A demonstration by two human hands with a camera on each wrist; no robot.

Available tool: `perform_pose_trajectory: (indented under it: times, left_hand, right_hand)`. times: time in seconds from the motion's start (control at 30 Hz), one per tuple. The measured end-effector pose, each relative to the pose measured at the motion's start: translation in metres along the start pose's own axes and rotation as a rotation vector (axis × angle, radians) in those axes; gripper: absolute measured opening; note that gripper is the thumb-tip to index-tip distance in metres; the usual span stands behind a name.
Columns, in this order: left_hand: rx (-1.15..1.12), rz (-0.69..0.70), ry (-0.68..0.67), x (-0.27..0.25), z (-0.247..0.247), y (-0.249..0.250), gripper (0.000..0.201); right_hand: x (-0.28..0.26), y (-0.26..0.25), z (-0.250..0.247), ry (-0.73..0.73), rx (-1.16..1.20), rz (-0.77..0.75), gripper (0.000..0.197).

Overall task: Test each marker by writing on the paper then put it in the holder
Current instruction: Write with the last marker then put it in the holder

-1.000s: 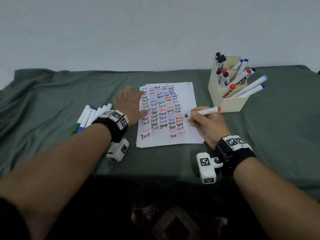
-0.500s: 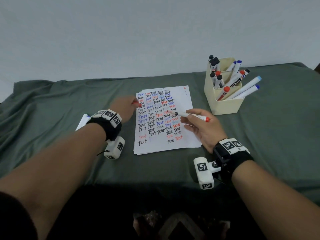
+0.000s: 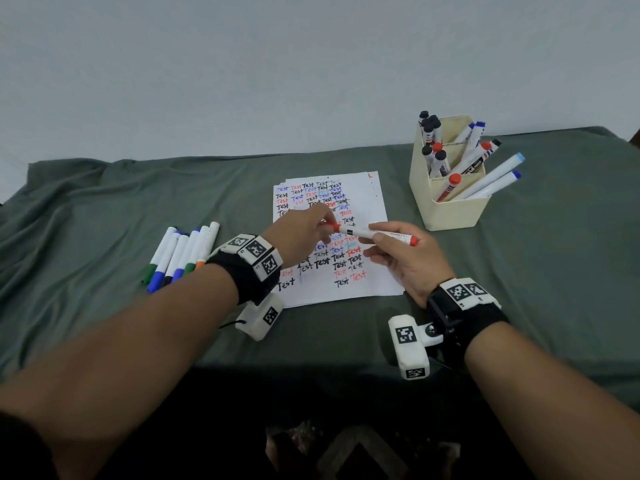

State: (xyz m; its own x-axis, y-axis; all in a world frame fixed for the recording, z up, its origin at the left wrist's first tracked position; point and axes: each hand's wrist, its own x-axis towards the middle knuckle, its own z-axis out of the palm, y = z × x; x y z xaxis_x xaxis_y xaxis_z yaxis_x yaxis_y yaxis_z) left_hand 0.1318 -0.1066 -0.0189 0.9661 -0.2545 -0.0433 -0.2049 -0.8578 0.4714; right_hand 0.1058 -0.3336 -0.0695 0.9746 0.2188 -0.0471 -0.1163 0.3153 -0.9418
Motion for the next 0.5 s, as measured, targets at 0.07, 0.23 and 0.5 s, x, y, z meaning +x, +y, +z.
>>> perform_pose_trajectory:
  times: [0.07, 0.23, 0.5]
  left_hand:
    - [-0.024, 0.006, -0.01, -0.0012, 0.0015, 0.0025, 0.009]
    - [-0.031, -0.009, -0.007, 0.0006, 0.0012, 0.0041, 0.013]
    - [0.079, 0.022, -0.052, -0.0001, -0.0064, 0.0038, 0.009]
  right_hand:
    - [-0.0004, 0.0004, 0.0001, -0.003, 0.005, -0.008, 0.012]
    - [-0.0015, -0.0002, -0.0005, 0.003, -0.005, -0.011, 0.013]
    - [-0.0003, 0.0012, 0.0024, 0.006, -0.053, -0.02, 0.012]
